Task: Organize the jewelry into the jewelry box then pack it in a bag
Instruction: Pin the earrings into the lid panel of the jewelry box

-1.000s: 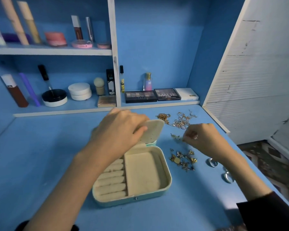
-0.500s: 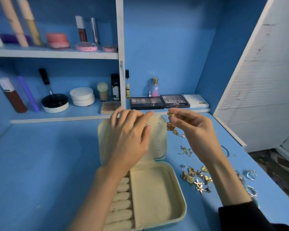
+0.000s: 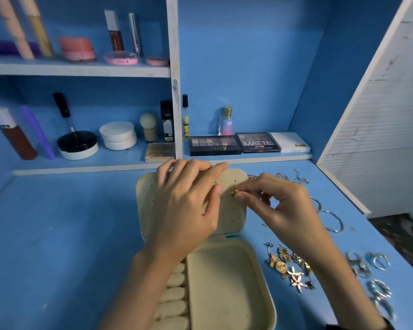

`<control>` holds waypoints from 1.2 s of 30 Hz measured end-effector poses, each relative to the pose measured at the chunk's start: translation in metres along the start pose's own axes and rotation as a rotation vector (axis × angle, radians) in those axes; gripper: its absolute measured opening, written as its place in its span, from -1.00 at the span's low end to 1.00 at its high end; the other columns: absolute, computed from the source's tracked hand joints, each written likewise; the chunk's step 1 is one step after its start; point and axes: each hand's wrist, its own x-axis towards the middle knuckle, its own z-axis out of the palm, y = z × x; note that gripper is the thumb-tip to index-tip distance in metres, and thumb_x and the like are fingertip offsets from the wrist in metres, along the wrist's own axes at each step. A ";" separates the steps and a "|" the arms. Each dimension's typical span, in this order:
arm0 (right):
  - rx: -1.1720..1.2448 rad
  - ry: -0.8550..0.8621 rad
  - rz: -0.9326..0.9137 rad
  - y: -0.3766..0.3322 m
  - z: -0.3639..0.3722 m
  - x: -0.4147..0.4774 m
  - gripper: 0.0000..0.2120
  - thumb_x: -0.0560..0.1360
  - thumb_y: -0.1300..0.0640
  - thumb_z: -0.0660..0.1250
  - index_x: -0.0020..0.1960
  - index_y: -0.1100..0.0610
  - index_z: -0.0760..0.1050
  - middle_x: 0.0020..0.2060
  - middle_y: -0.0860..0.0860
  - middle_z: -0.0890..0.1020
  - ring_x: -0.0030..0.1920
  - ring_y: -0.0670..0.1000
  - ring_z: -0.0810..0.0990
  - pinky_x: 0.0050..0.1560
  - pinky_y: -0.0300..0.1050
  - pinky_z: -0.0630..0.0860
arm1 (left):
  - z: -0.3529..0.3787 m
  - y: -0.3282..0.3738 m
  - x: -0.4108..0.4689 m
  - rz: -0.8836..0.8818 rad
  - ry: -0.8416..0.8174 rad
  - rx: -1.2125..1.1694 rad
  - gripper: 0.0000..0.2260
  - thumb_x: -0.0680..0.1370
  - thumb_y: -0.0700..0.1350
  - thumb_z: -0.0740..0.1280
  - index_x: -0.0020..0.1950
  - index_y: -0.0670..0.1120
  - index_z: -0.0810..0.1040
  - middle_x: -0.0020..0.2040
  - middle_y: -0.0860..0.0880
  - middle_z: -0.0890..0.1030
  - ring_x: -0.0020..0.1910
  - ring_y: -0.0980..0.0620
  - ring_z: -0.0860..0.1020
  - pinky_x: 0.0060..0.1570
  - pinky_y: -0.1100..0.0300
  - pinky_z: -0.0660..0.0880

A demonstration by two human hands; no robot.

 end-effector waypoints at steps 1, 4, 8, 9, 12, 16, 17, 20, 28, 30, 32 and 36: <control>0.010 0.003 0.001 0.000 0.001 0.000 -0.86 0.42 0.02 0.35 -0.08 0.01 0.65 -0.34 0.04 0.58 -0.33 0.03 0.51 -0.28 -0.09 0.41 | -0.001 0.000 0.000 0.001 0.004 -0.002 -0.73 0.48 -0.16 0.35 0.16 -0.06 0.63 -0.10 -0.01 0.57 -0.07 -0.01 0.47 0.09 0.11 0.27; 0.052 0.032 0.016 -0.002 0.002 0.000 -0.87 0.40 0.02 0.38 -0.12 0.02 0.66 -0.41 -0.01 0.51 -0.36 -0.06 0.46 -0.34 -0.19 0.39 | -0.003 0.001 0.000 0.014 0.016 -0.006 -0.74 0.47 -0.17 0.35 0.14 -0.06 0.64 -0.10 -0.01 0.57 -0.08 -0.02 0.49 0.08 0.13 0.26; 0.113 0.074 0.044 -0.003 0.003 -0.001 -0.92 0.38 0.01 0.40 -0.17 -0.02 0.64 -0.46 -0.04 0.45 -0.40 -0.13 0.40 -0.37 -0.29 0.35 | -0.004 0.003 0.000 0.023 0.029 -0.018 -0.75 0.47 -0.17 0.35 0.13 -0.06 0.64 -0.11 -0.01 0.57 -0.09 -0.01 0.49 0.08 0.13 0.24; 0.117 0.089 0.050 -0.004 0.003 -0.002 -0.93 0.38 0.00 0.41 -0.18 -0.02 0.63 -0.46 -0.03 0.44 -0.40 -0.11 0.40 -0.37 -0.24 0.36 | -0.004 0.003 0.000 0.025 0.031 -0.017 -0.76 0.47 -0.17 0.35 0.13 -0.07 0.64 -0.11 -0.01 0.57 -0.09 -0.01 0.50 0.08 0.13 0.24; 0.094 0.150 0.053 -0.005 0.005 -0.003 -0.91 0.36 0.01 0.42 -0.18 0.00 0.61 -0.48 0.01 0.39 -0.42 -0.05 0.38 -0.38 -0.11 0.39 | -0.005 0.004 0.000 0.025 0.028 -0.019 -0.77 0.49 -0.14 0.33 0.12 -0.07 0.64 -0.11 -0.01 0.58 -0.09 -0.02 0.51 0.08 0.13 0.24; 0.032 0.245 0.000 -0.004 0.004 -0.003 -0.93 0.36 0.05 0.45 -0.21 0.02 0.58 -0.50 -0.03 0.33 -0.44 -0.06 0.32 -0.39 -0.26 0.29 | -0.006 0.006 0.000 0.031 0.037 -0.016 -0.78 0.51 -0.03 0.33 0.09 -0.07 0.64 -0.12 0.00 0.58 -0.10 -0.02 0.52 0.08 0.11 0.24; 0.008 0.249 -0.025 -0.004 0.004 -0.004 -0.94 0.37 0.08 0.45 -0.20 0.04 0.60 -0.49 -0.01 0.34 -0.44 -0.05 0.32 -0.39 -0.28 0.29 | -0.005 0.006 0.000 0.033 0.042 -0.008 -0.78 0.51 -0.01 0.34 0.08 -0.07 0.64 -0.12 0.00 0.58 -0.10 -0.02 0.52 0.08 0.10 0.26; -0.045 0.250 -0.071 -0.004 0.002 -0.005 -0.95 0.38 0.14 0.44 -0.16 0.07 0.64 -0.47 0.02 0.38 -0.42 -0.02 0.36 -0.40 -0.23 0.31 | -0.003 0.007 0.001 0.033 0.068 0.024 -0.78 0.52 0.04 0.37 0.04 -0.06 0.65 -0.14 0.01 0.59 -0.12 -0.03 0.53 0.09 0.07 0.28; 0.109 0.143 0.045 -0.006 -0.013 -0.007 -0.94 0.40 0.18 0.44 -0.16 0.05 0.66 -0.49 0.06 0.40 -0.44 -0.02 0.35 -0.40 -0.22 0.32 | -0.003 0.011 0.000 0.039 0.116 0.075 -0.77 0.52 0.09 0.37 -0.03 -0.06 0.64 -0.17 0.01 0.58 -0.13 -0.04 0.51 0.14 0.05 0.28; 0.179 0.143 0.156 0.001 -0.028 -0.005 -0.93 0.42 0.21 0.45 -0.19 0.06 0.65 -0.45 0.17 0.46 -0.44 0.06 0.33 -0.42 -0.25 0.30 | -0.003 0.012 0.000 0.040 0.116 0.074 -0.77 0.52 0.09 0.38 -0.03 -0.06 0.64 -0.18 0.00 0.58 -0.13 -0.05 0.53 0.13 0.04 0.28; 0.095 0.085 0.234 0.015 -0.042 -0.004 -0.92 0.43 0.22 0.44 -0.20 0.05 0.65 -0.43 0.14 0.52 -0.46 -0.06 0.35 -0.44 -0.36 0.25 | -0.004 0.012 0.000 0.041 0.112 0.068 -0.78 0.51 0.09 0.39 -0.03 -0.06 0.64 -0.17 0.00 0.59 -0.13 -0.07 0.54 0.11 0.03 0.29; -0.233 -0.145 0.246 0.042 -0.052 -0.006 -0.90 0.42 0.21 0.44 -0.19 0.02 0.64 -0.34 -0.10 0.61 -0.28 -0.15 0.50 -0.28 -0.45 0.32 | -0.004 0.012 -0.001 0.043 0.116 0.059 -0.77 0.51 0.08 0.40 -0.02 -0.07 0.64 -0.17 -0.01 0.59 -0.13 -0.08 0.55 0.08 0.04 0.28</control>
